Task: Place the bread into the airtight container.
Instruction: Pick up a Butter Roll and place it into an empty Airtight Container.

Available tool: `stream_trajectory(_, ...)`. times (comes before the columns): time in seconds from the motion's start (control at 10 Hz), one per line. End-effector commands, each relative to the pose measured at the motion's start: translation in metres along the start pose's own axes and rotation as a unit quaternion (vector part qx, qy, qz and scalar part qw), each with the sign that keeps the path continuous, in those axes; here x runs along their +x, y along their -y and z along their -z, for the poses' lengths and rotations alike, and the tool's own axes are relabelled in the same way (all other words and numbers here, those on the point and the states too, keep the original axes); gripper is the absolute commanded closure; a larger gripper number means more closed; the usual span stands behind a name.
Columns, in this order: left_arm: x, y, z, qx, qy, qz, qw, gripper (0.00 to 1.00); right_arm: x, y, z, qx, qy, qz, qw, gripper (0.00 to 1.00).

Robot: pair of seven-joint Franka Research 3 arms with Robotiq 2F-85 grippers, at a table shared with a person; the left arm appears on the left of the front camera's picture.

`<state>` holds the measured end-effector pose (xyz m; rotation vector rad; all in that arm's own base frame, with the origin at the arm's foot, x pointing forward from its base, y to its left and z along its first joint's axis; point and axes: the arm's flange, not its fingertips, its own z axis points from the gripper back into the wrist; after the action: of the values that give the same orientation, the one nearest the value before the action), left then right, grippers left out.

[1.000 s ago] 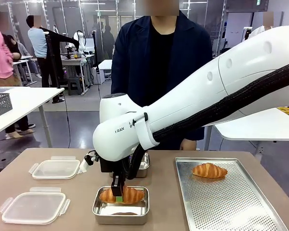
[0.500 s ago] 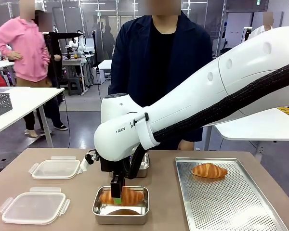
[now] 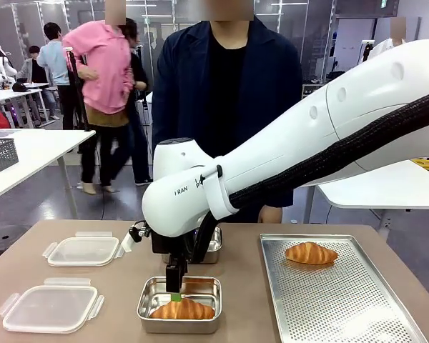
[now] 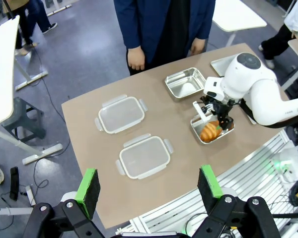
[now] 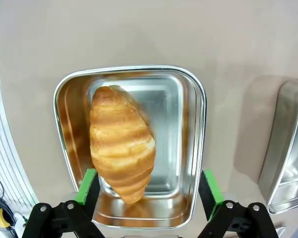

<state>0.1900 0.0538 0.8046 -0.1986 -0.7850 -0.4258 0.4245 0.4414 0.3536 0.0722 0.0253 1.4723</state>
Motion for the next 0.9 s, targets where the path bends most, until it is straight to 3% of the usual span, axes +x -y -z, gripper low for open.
stream_trajectory(0.0,0.0006,0.0009,-0.0003,-0.003,0.001,0.003,1.000,0.00,0.0017,-0.0020,-0.0003,0.000,0.000,-0.002,1.000,0.00)
stream_trajectory(0.8,0.0006,0.0009,-0.0003,-0.003,0.001,0.003,1.000,0.00,0.0017,-0.0020,-0.0003,0.000,0.000,-0.002,1.000,0.00)
